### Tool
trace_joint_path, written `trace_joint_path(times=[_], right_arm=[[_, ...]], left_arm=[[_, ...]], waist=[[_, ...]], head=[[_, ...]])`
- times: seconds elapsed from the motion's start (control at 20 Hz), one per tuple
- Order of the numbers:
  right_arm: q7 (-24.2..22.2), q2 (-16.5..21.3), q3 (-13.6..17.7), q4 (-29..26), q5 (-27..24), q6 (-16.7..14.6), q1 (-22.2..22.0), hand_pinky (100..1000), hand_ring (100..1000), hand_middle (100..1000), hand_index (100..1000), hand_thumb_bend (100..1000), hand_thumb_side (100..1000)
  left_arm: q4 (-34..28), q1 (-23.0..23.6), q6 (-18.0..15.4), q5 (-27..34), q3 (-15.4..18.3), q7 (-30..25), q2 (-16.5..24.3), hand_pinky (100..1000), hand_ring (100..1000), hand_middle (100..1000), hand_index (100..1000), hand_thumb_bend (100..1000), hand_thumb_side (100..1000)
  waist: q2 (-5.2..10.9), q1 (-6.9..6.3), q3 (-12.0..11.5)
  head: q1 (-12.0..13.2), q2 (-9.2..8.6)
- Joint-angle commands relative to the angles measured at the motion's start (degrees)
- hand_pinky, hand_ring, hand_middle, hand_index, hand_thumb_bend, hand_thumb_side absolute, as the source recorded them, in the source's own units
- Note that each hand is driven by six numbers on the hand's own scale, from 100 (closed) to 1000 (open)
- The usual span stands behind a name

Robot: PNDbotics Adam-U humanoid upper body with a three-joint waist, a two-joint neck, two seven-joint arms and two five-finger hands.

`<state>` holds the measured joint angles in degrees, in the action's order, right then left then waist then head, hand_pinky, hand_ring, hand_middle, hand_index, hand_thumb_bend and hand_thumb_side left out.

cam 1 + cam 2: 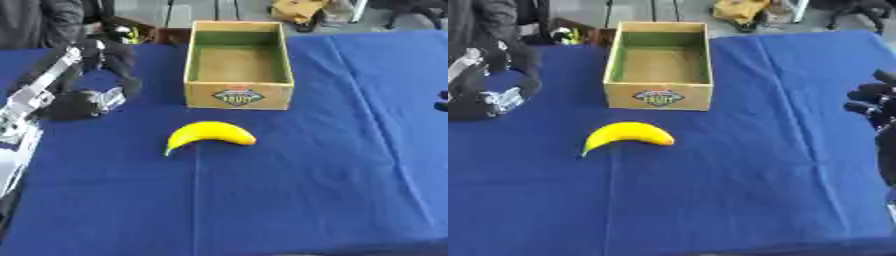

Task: Pick up objects on the table and place them in the box.

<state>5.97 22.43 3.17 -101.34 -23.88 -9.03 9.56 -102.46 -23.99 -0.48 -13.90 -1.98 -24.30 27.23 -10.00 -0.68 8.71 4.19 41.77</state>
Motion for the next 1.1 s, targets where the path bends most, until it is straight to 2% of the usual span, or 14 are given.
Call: trace_joint_path(times=[0.05,0.55,0.8,1.1], right_arm=[[-0.26,1.22,0.16,-0.5,-0.37,-0.02,0.37,650,660,589,769,100,868],[-0.52,1.16,-0.13,-0.41,-0.49,0.08,0.42,650,660,589,769,100,868],[-0.72,1.02,-0.35,-0.37,-0.56,0.16,0.51,650,659,589,768,100,868],[-0.77,0.9,-0.39,-0.35,-0.61,0.16,0.52,650,659,588,768,100,868]], left_arm=[[0.8,-2.79,-1.41,-5.06,-2.1,-1.71,2.63,749,626,647,778,646,449],[7.19,-9.88,-6.44,-18.67,-8.6,-4.28,1.78,724,632,655,778,700,477],[11.03,-12.83,-8.8,-24.34,-12.25,-4.38,-0.17,700,622,645,773,716,496],[14.59,-14.6,-10.87,-30.18,-14.86,-3.45,-2.7,678,612,636,769,721,493]], waist=[[0.94,0.1,0.16],[1.16,0.17,0.69],[1.18,0.28,1.01],[1.16,0.34,1.32]], head=[[0.24,0.53],[0.52,0.92],[0.81,1.05],[0.96,1.07]])
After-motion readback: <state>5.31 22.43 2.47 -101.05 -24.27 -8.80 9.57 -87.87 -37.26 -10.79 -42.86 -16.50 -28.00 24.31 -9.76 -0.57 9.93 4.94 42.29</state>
